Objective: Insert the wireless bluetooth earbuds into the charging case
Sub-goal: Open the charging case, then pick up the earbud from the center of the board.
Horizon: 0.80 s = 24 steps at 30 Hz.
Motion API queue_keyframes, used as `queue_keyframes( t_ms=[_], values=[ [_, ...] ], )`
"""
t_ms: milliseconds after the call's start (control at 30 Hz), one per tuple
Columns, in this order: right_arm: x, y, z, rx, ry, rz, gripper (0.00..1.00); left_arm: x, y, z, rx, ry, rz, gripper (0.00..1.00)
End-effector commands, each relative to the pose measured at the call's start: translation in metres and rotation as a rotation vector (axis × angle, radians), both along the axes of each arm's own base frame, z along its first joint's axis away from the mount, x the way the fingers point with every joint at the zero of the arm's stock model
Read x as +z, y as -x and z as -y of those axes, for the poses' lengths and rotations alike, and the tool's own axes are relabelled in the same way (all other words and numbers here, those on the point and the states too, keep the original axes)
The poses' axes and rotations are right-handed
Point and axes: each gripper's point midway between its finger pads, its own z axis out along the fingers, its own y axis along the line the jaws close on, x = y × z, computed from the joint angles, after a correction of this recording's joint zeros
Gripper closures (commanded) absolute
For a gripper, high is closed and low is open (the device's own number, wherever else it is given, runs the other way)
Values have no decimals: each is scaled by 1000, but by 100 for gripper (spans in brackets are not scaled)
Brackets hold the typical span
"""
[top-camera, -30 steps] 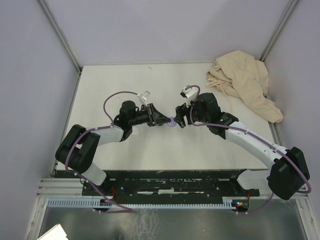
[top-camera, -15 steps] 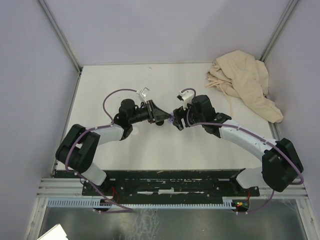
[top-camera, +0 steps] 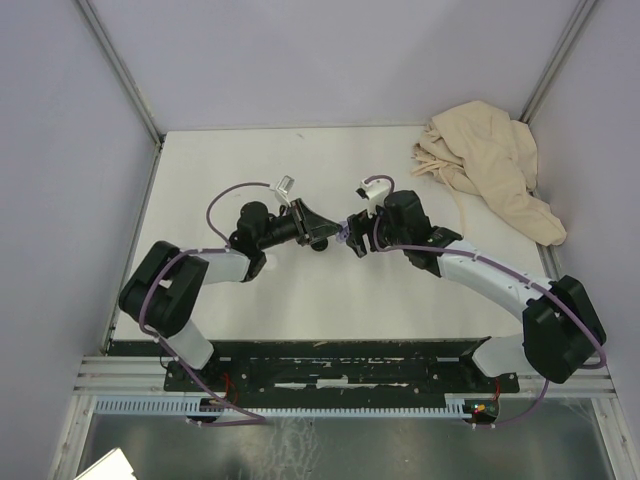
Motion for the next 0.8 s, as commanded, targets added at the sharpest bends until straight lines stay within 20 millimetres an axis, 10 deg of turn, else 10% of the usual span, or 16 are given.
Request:
queue_keyframes(
  t_ms=[0, 367, 767],
  values=[
    [33, -17, -12, -27, -91, 107, 19, 8, -4, 1, 33, 89, -76, 97],
    [17, -14, 18, -123, 37, 65, 18, 9, -51, -38, 249, 245, -148, 97],
    [-44, -77, -2, -271, 229, -161, 31, 13, -41, -64, 318, 223, -116, 97]
  ],
)
